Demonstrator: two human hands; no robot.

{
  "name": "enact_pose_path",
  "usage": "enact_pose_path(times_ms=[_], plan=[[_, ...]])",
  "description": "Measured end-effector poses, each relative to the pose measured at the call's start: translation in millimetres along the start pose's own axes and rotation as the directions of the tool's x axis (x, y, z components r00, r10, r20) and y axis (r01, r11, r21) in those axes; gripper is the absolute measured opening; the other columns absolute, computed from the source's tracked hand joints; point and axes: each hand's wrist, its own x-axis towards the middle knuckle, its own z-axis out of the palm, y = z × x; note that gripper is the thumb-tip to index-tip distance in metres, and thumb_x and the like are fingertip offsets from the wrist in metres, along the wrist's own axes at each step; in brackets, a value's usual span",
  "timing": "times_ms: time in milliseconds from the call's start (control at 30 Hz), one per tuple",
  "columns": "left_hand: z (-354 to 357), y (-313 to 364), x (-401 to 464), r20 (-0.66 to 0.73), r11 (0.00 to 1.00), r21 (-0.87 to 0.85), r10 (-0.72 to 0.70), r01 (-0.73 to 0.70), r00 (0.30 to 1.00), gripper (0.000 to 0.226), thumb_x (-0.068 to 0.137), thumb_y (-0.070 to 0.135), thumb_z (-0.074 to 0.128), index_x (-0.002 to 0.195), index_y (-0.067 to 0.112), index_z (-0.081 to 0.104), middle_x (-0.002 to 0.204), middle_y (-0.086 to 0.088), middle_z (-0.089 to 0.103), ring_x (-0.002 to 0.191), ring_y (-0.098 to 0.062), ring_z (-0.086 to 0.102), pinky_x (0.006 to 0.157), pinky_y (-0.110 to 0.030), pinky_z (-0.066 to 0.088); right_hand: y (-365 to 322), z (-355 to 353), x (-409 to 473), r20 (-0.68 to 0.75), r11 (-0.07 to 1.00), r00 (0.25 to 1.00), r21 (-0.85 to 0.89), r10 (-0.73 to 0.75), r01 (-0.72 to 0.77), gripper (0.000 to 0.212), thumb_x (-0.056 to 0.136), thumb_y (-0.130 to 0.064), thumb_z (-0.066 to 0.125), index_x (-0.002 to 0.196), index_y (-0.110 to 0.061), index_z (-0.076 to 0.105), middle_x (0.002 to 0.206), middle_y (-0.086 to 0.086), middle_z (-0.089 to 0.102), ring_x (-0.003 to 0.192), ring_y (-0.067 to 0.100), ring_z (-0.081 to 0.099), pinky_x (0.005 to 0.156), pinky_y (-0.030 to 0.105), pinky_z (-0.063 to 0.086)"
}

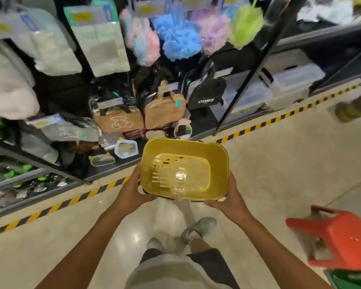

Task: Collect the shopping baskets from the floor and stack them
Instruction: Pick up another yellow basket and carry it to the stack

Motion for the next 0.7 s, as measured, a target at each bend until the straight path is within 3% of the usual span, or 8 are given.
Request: enact_pose_path(times_ms=[100, 233, 367, 467, 567, 700], plan=[[40.9, 37.8, 43.5, 0.150, 0.994, 0.062, 0.082, -0.092, 0.985, 0.118, 0.066, 0.015, 0.094, 0.158, 0.033, 0.022, 0.141, 0.030, 0.050, 0.129, 0.003, 0.051, 0.096, -0.009, 0.046, 12.1, -50.9, -17.9, -0.169, 0.999, 0.985, 0.024, 0.029, -0.025, 0.118, 0.060, -0.035, 0.093, 0.148, -0.048, 0.016, 0.127, -0.048, 0.045, 0.114, -0.019, 0.050, 0.076, 0.002, 0.047], [106.6, 89.8, 96.9, 0.297, 0.980, 0.085, 0.146, -0.178, 0.944, 0.118, 0.064, 0.019, 0.095, 0.158, 0.027, 0.023, 0.146, 0.015, 0.052, 0.134, -0.012, 0.052, 0.105, -0.035, 0.050, 30.6, -116.9, -39.3, -0.340, 0.995, 0.937, 0.074, 0.083, -0.062, 0.112, 0.061, -0.033, 0.094, 0.139, -0.060, 0.018, 0.124, -0.049, 0.045, 0.112, -0.021, 0.050, 0.074, 0.000, 0.046], [178.1, 144.6, 149.1, 0.464, 0.964, 0.109, 0.165, -0.241, 0.870, 0.113, 0.067, 0.009, 0.093, 0.157, 0.025, 0.027, 0.141, 0.004, 0.057, 0.128, -0.021, 0.057, 0.103, -0.049, 0.052, 58.1, -182.5, -50.4, -0.466, 0.988, 0.874, 0.129, 0.133, -0.081, 0.116, 0.062, -0.024, 0.095, 0.143, -0.050, 0.017, 0.124, -0.049, 0.045, 0.114, -0.020, 0.050, 0.077, 0.002, 0.046], [233.9, 183.1, 181.7, 0.530, 0.943, 0.113, 0.209, -0.313, 0.822, 0.113, 0.066, 0.009, 0.093, 0.156, 0.025, 0.027, 0.141, 0.009, 0.055, 0.128, -0.012, 0.055, 0.100, -0.029, 0.052, 78.1, -233.5, -51.1, -0.509, 0.983, 0.844, 0.150, 0.169, -0.106, 0.115, 0.062, -0.017, 0.095, 0.142, -0.049, 0.020, 0.125, -0.047, 0.046, 0.114, -0.017, 0.052, 0.078, 0.004, 0.047], [283.5, 216.0, 207.4, 0.561, 0.905, 0.114, 0.281, -0.409, 0.779, 0.119, 0.067, 0.009, 0.094, 0.159, 0.026, 0.020, 0.147, 0.031, 0.041, 0.133, 0.008, 0.043, 0.097, -0.003, 0.039, 91.9, -283.9, -47.9, -0.559, 0.981, 0.809, 0.152, 0.183, -0.116, 0.115, 0.059, -0.022, 0.095, 0.145, -0.046, 0.022, 0.129, -0.041, 0.047, 0.118, -0.012, 0.052, 0.080, 0.006, 0.048], [340.8, 250.6, 249.7, 0.596, 0.895, 0.108, 0.289, -0.432, 0.749, 0.115, 0.067, 0.014, 0.094, 0.157, 0.028, 0.024, 0.143, 0.031, 0.044, 0.130, 0.008, 0.045, 0.098, -0.013, 0.047, 109.2, -346.4, -34.0, -0.583, 0.977, 0.787, 0.174, 0.200, -0.120, 0.119, 0.059, -0.019, 0.096, 0.150, -0.033, 0.021, 0.133, -0.033, 0.047, 0.124, -0.004, 0.051, 0.086, 0.011, 0.049]])
